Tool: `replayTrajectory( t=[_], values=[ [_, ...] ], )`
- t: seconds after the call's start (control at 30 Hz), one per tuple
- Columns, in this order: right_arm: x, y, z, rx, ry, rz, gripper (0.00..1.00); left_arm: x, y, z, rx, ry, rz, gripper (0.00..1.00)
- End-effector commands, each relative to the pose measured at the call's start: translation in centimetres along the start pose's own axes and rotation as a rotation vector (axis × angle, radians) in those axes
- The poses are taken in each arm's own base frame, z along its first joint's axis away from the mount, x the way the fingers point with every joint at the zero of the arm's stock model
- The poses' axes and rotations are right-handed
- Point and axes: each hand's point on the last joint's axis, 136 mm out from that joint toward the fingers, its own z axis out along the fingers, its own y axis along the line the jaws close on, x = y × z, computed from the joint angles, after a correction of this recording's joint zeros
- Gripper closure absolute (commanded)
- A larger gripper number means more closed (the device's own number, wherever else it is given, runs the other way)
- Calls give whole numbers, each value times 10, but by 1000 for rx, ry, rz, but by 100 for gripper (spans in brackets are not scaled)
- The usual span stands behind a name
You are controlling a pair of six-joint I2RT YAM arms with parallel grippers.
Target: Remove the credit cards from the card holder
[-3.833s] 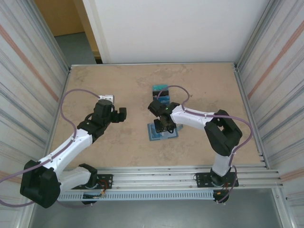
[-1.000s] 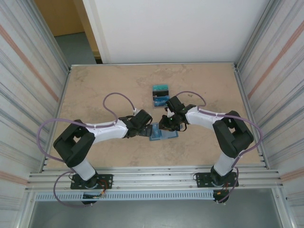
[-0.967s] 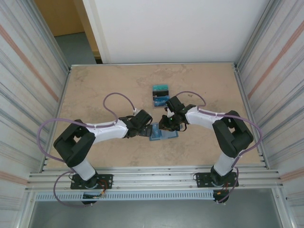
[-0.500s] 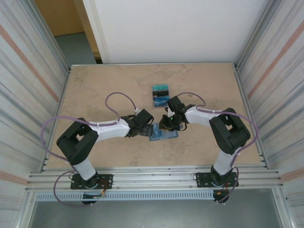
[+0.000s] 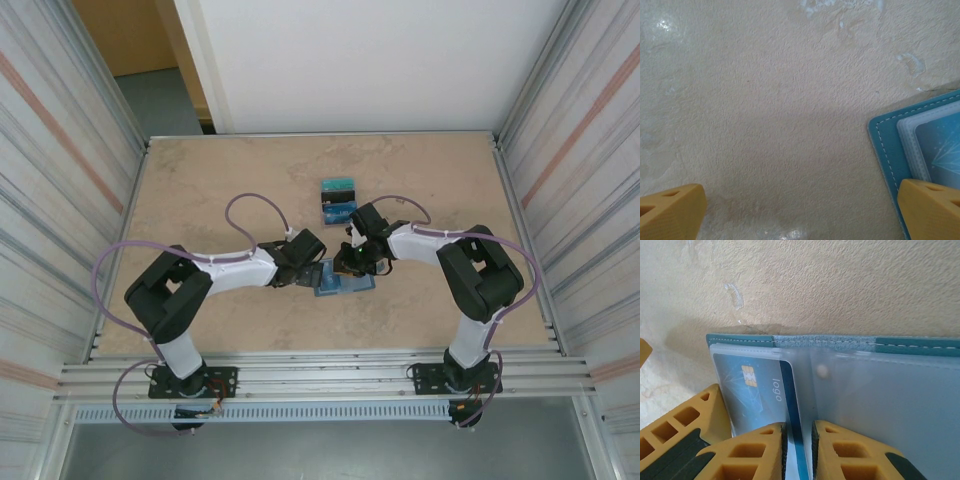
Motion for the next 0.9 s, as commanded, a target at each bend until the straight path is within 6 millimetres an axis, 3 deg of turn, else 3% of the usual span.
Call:
replayTrajectory(
  t=[0.0, 0.37, 0.87],
  values=[
    [6, -9, 8, 1, 36, 30, 79, 6, 7, 3, -54, 30, 29, 1],
    [8, -3, 11, -117, 70, 71, 79, 9, 8, 8, -75, 61, 42, 1],
    [2, 13, -3, -271, 60, 82, 84, 12, 8, 10, -84, 76, 51, 1]
  ],
)
